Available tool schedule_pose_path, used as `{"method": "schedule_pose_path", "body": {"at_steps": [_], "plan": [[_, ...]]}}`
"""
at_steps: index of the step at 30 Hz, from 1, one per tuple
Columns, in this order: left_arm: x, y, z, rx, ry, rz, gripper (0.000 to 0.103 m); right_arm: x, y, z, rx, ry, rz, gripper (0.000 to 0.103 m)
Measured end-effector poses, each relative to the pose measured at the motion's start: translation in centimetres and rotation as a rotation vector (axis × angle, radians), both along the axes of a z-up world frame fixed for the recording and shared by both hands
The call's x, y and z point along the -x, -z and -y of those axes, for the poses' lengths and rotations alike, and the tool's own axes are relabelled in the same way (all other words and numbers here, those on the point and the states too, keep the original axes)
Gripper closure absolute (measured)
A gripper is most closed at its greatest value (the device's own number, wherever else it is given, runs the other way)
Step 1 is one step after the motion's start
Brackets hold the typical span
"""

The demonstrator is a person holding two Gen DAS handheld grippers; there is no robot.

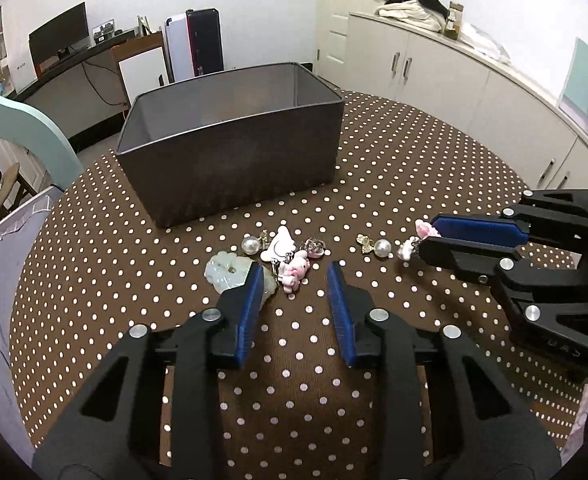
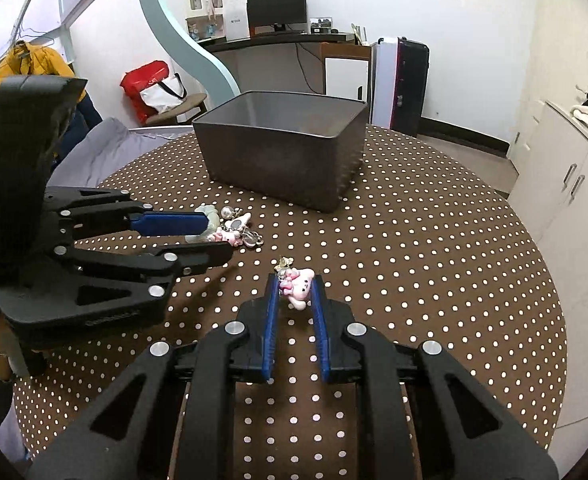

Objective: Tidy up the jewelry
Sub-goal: 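Grasp the pink cartoon charm with the right gripper while the left grasps a pink charm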

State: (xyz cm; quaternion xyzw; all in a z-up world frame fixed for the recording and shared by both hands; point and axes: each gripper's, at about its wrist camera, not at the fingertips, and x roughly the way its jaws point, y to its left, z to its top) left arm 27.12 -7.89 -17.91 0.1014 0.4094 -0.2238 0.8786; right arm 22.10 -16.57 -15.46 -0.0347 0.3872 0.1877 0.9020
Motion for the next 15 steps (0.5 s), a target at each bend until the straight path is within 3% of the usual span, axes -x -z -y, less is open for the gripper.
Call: {"method": "schedule_pose_path", "body": {"at_steps": [5,10,15], "plan": [[0.1,0.1,0.5,-0.039,0.018,0.012,0.080,-0.3,0.1,0.3,-0.012,0.001,-0.005,0.089],[0.5,0.2,0.9,-0.085,0.046,0.025,0.081,-0.2,0.0,0.3,-0.017,0.001,-0.009,0.089],[1.0,-0.9,0.3,-0.041,0.042,0.061,0.081,-0.2,-0.3,0.3,-0.020,0.001,-0.006,0.089]]}}
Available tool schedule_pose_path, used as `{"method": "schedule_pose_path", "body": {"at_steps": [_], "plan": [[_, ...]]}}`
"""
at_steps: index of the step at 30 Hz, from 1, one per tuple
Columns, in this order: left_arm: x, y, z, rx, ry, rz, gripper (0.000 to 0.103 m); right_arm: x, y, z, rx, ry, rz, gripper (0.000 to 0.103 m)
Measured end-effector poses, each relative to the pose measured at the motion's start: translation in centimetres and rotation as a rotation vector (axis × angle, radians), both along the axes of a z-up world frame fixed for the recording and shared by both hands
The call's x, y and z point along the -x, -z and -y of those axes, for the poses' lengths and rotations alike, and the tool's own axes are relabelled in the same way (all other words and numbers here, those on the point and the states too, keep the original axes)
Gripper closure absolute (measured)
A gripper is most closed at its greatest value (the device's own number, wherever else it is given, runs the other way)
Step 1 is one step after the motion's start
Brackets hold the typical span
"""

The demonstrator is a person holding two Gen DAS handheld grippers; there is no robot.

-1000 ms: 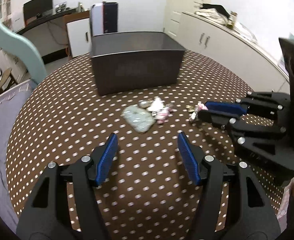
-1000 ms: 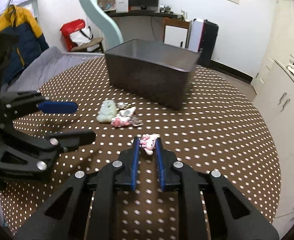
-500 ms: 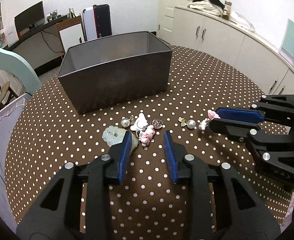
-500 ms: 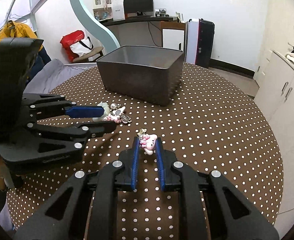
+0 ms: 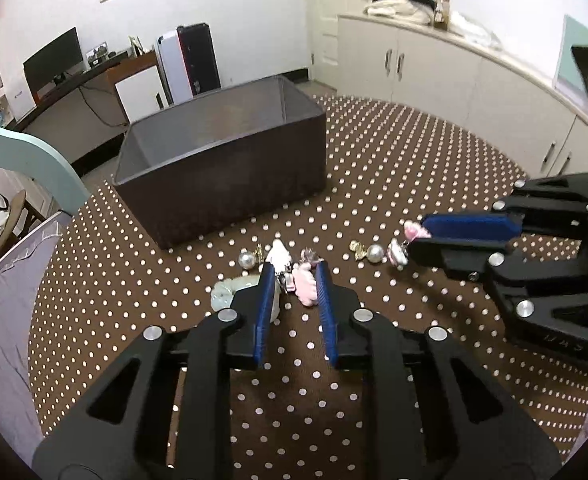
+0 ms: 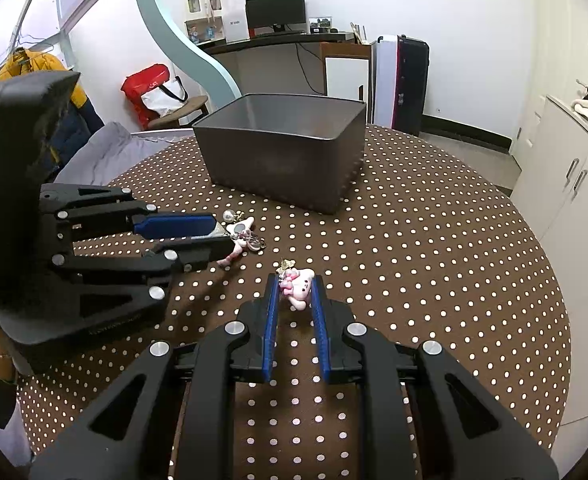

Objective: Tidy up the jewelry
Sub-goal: 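Grasp the pink cartoon charm with the right gripper while the left grasps a pink charm, then carry both pink charms over the metal box and lower them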

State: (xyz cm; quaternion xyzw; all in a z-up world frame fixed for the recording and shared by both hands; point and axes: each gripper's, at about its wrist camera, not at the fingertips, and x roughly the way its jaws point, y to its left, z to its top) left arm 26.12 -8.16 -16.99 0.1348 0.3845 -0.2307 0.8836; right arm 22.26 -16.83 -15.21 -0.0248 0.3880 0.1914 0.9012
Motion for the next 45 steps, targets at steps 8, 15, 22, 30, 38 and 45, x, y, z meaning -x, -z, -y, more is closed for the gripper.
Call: {"method": "schedule_pose_path", "body": {"at_steps": [8,15,22,30,38,45], "plan": [[0.2,1.2,0.9,-0.030,0.031,-0.030,0.081,0.3,-0.2,-0.2,0.001,-0.005,0.002,0.088],[-0.4,1.7,1.2,-0.030,0.012,-0.062,0.087,0.2,-0.1,0.1,-0.002,0.000,0.000,0.088],[-0.3,0.4,-0.1,0.056,0.016,-0.079,0.087,0.3,-0.8,0.2,-0.013,-0.002,0.019,0.088],[-0.3,-4.8,-2.9,0.252,0.066,-0.064,0.087,-0.7,-3.8,0.0,-0.040,-0.007,0.069,0.088],[-5.2,-7.4,-4.2,0.260,-0.003,-0.038,0.087,-4.8,-6.5,-1.4,-0.067,0.003,0.106,0.088],[-10.3,-6.6,-4.2,0.236,-0.059,-0.100,0.087,-8.5,-6.0,-2.3,-0.065,0.050,0.094,0.088]]}}
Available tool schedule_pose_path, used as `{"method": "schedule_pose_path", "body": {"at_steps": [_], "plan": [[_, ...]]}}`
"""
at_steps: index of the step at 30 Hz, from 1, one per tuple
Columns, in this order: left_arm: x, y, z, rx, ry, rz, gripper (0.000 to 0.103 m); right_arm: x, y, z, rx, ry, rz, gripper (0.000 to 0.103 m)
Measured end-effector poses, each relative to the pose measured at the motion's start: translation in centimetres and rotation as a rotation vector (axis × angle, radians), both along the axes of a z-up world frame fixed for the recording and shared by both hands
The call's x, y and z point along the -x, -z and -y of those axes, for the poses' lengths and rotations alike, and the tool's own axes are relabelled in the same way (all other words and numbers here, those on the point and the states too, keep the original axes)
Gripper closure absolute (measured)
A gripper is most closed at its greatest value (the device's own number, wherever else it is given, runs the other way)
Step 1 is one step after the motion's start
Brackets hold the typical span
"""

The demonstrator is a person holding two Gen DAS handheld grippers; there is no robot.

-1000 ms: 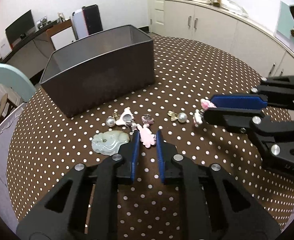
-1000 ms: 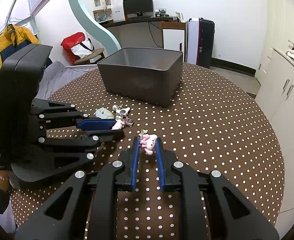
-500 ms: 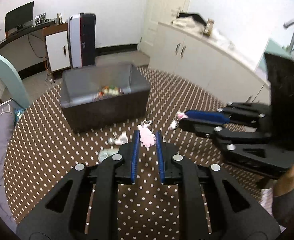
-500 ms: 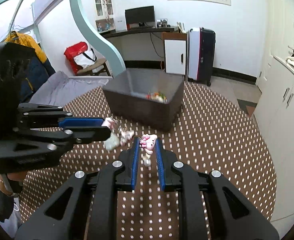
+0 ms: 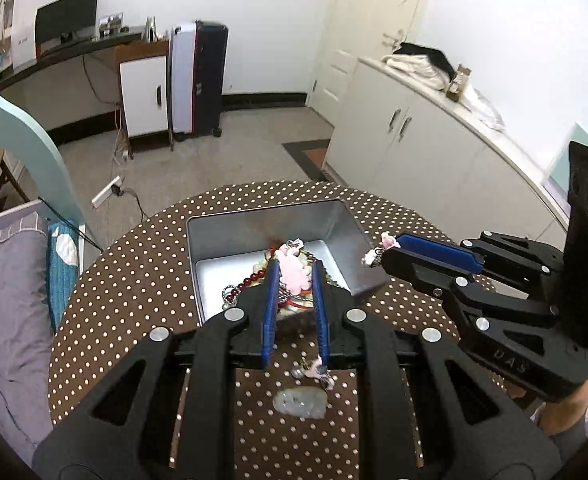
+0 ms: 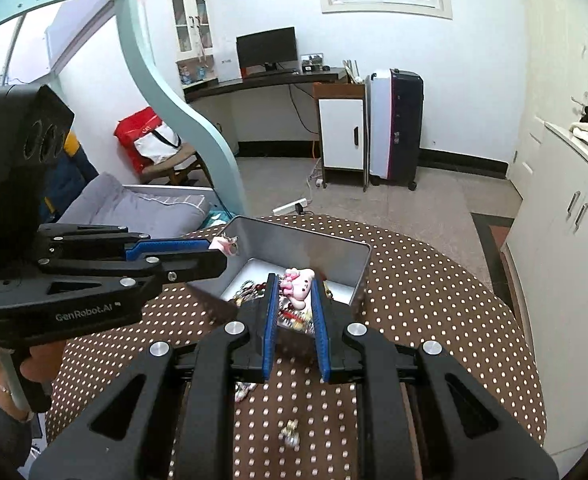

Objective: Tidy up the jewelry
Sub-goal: 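Carry both pink charms over the metal box and lower them, then open both grippers to release the charms into the box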

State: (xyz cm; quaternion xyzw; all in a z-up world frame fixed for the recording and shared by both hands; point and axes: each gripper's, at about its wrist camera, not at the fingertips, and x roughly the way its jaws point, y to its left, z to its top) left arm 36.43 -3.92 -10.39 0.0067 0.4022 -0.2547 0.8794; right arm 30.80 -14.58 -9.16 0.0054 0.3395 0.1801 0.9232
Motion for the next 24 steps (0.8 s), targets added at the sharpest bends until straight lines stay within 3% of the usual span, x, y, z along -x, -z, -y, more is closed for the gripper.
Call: {"method": "schedule_pose_path", "body": {"at_steps": [10,14,24], "plan": [[-1.6,2.4,0.5,-0.025,0.015,-0.066,0.083,-1.5,2.1,-0.5,0.004,0.017,-0.059,0.087],[-1.0,2.1,0.2,-0.033,-0.008,-0.031,0.047,-1.3,1.9,-0.3,-0.001,0.018,-0.057,0.087],[2.7,0.2,-1.4,-0.025,-0.023,0.045,0.047,1.9,0.2,0.8,-0.009,0.022,-0.010,0.083]]}}
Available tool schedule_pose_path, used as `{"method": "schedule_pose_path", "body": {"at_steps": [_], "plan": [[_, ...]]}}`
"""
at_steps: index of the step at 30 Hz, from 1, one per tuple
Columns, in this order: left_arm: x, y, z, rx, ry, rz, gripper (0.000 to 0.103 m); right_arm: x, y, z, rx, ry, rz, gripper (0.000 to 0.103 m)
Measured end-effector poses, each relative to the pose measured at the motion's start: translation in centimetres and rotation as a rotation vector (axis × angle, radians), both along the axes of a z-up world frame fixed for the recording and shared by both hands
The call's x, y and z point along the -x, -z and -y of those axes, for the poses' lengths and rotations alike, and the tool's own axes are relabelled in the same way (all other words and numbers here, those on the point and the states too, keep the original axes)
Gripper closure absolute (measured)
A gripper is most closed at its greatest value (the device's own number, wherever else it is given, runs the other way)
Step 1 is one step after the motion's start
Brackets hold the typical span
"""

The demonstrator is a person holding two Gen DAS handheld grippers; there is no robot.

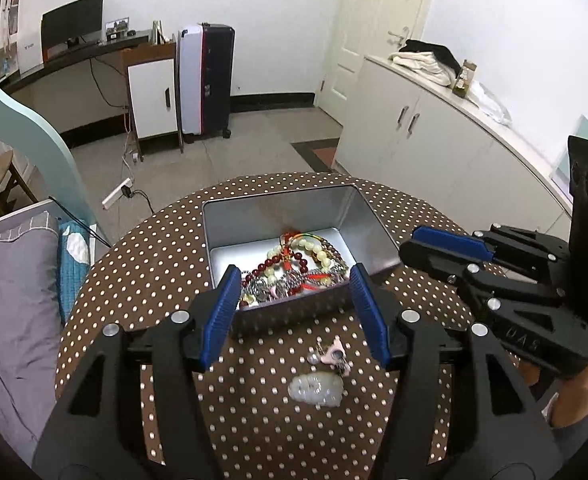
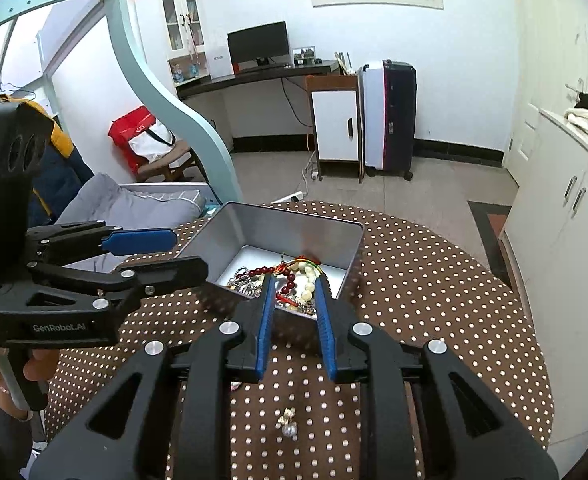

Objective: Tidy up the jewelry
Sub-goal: 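Open both grippers to release the charms into the box, then move both open grippers back to the jade pendant and earrings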

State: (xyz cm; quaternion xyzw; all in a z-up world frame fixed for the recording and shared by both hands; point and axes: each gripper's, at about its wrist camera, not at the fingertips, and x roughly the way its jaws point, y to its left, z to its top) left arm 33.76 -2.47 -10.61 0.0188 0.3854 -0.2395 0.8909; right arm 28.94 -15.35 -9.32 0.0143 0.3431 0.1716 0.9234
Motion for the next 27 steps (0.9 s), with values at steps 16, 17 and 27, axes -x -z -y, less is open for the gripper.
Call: {"method": "schedule_pose_path", "body": {"at_steps": [16,17,27], "plan": [[5.5,3.4,0.3,-0.085,-0.010,-0.010,0.042,5.6,1.8,0.7,0.040,-0.007,-0.020,0.068],[5.5,4.1,0.5,-0.093,-0.008,-0.026,0.042,5.6,2.1,0.7,0.041,-0.007,-0.032,0.068],[5.8,8.0,1.8,-0.184,-0.011,-0.049,0.041,6.4,6.0,0.9,0.046,0.002,-0.111,0.066]]}}
